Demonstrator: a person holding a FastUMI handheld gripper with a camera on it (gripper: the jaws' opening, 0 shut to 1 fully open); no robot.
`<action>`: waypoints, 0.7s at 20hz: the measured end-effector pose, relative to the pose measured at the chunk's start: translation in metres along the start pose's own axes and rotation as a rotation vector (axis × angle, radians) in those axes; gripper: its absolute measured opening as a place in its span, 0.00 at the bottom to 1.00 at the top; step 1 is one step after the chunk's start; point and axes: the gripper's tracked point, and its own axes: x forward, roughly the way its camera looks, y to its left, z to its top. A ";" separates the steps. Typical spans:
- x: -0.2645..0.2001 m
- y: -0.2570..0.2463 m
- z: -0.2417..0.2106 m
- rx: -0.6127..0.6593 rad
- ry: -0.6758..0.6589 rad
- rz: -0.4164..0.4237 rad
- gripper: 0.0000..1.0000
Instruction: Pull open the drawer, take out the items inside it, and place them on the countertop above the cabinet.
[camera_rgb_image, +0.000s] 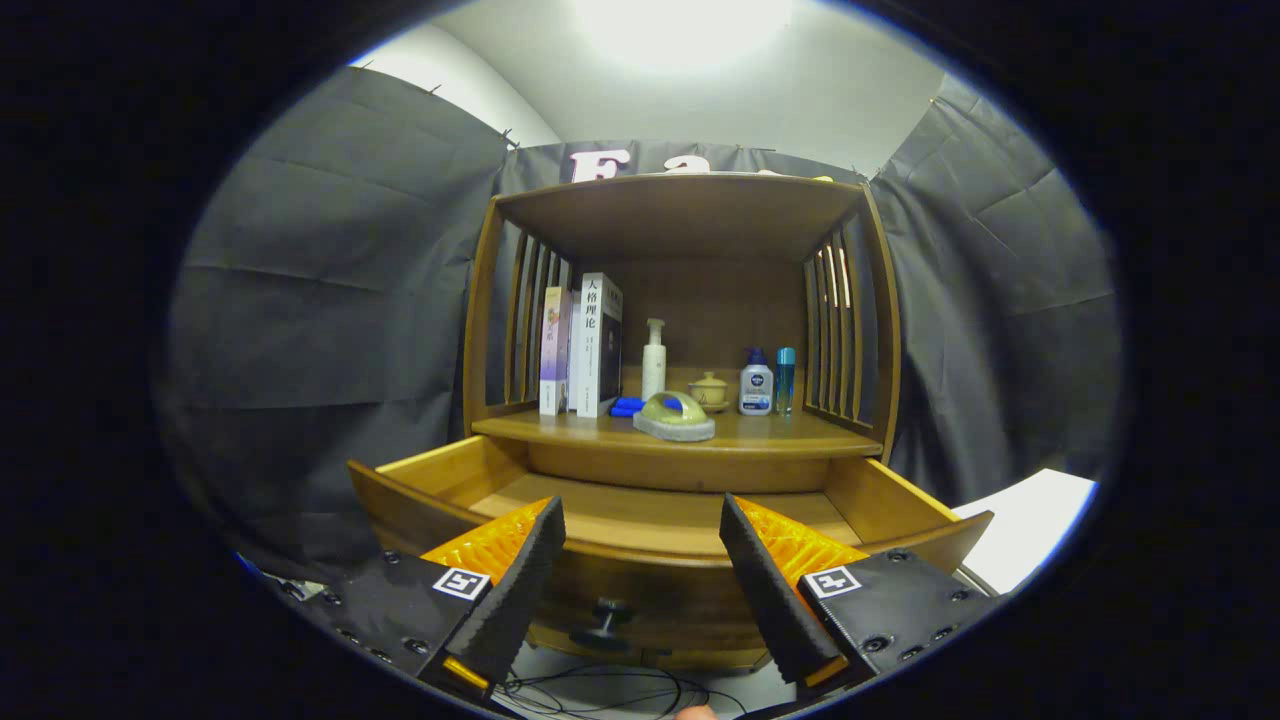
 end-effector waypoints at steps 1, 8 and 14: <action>-0.003 0.001 -0.010 -0.001 0.013 -0.002 0.99; 0.006 0.006 -0.070 0.022 0.134 0.016 0.99; 0.011 0.016 -0.073 0.008 0.115 0.005 0.98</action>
